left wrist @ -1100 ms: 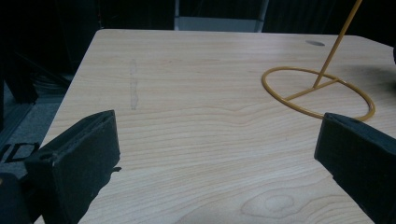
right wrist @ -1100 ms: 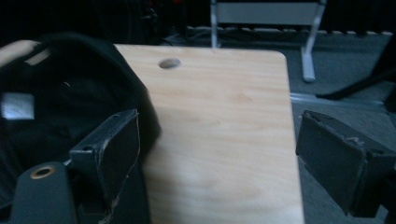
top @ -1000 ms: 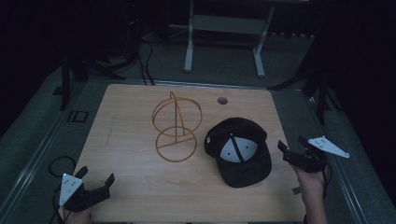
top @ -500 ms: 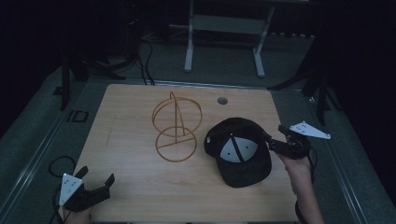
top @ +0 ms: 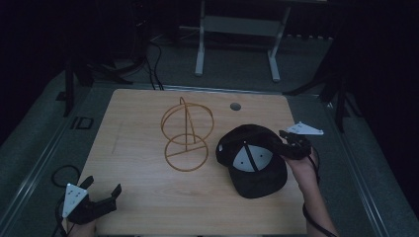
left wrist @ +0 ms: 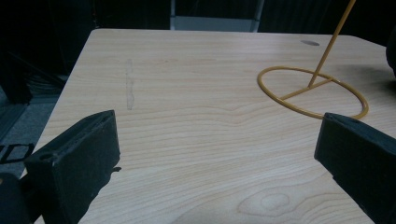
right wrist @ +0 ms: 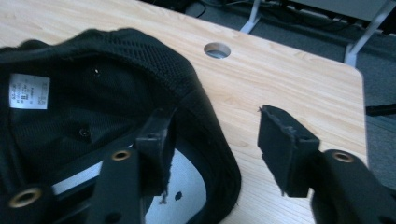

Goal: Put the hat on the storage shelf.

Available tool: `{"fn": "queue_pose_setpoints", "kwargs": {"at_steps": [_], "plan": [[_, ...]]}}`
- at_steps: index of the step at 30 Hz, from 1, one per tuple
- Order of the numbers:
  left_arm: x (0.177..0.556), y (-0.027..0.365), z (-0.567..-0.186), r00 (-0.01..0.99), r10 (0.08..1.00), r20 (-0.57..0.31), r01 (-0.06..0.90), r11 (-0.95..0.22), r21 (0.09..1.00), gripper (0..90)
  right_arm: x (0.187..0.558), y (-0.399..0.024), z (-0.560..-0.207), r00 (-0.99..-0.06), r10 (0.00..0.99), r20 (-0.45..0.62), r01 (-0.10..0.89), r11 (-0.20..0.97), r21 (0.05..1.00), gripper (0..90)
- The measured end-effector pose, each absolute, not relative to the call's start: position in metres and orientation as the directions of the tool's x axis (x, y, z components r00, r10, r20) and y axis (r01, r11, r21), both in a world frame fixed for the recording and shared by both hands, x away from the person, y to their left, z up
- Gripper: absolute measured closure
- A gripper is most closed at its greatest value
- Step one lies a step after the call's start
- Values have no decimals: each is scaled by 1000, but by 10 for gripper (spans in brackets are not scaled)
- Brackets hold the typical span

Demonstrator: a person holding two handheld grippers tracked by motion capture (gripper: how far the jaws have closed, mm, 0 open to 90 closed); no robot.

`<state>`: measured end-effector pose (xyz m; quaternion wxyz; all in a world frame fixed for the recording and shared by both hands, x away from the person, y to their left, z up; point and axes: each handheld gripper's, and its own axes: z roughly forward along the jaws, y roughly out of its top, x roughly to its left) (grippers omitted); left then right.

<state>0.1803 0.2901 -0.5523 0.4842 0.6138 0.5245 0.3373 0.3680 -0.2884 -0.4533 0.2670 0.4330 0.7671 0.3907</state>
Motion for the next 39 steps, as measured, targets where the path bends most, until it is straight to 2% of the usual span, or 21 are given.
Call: {"fn": "queue_pose_setpoints", "kwargs": {"at_steps": [3,4,7,8,9,11,13,15,17,24,28,35,39], "plan": [[180,290,-552,223,970,-93,318,18,948,6,372,-285,-458,-488,870,-75,461,329,824,514],[180,290,-552,226,970,-94,318,18,948,6,373,-284,-459,-489,869,-79,463,335,820,552],[180,290,-552,225,970,-93,319,16,948,6,375,-282,-461,-498,863,-83,466,347,814,565],[180,290,-552,226,970,-93,318,17,948,6,376,-280,-464,-501,861,-90,469,357,807,629],[180,290,-552,226,970,-93,319,16,948,6,377,-280,-464,-500,861,-93,472,361,804,636],[180,290,-552,227,969,-93,319,16,948,6,378,-279,-466,-495,863,-102,477,368,798,711],[180,290,-553,228,969,-92,319,15,948,6,379,-281,-465,-489,866,-107,477,368,798,846],[180,289,-552,232,968,-92,318,14,948,7,379,-282,-464,-493,863,-110,478,375,794,871],[179,289,-551,248,963,-107,298,29,954,6,378,-282,-464,-500,858,-116,472,383,794,875],[180,285,-551,246,967,-70,313,-11,950,6,369,-283,-455,-520,852,-59,452,333,827,877],[177,276,-548,312,945,-100,294,4,956,6,362,-284,-445,-528,848,-48,433,317,844,878],[175,248,-545,383,921,-62,298,-60,953,6,348,-282,-424,-537,840,-75,382,321,867,878],[172,223,-541,423,897,-131,339,-22,940,6,340,-280,-413,-532,841,-100,355,329,875,878]]}}
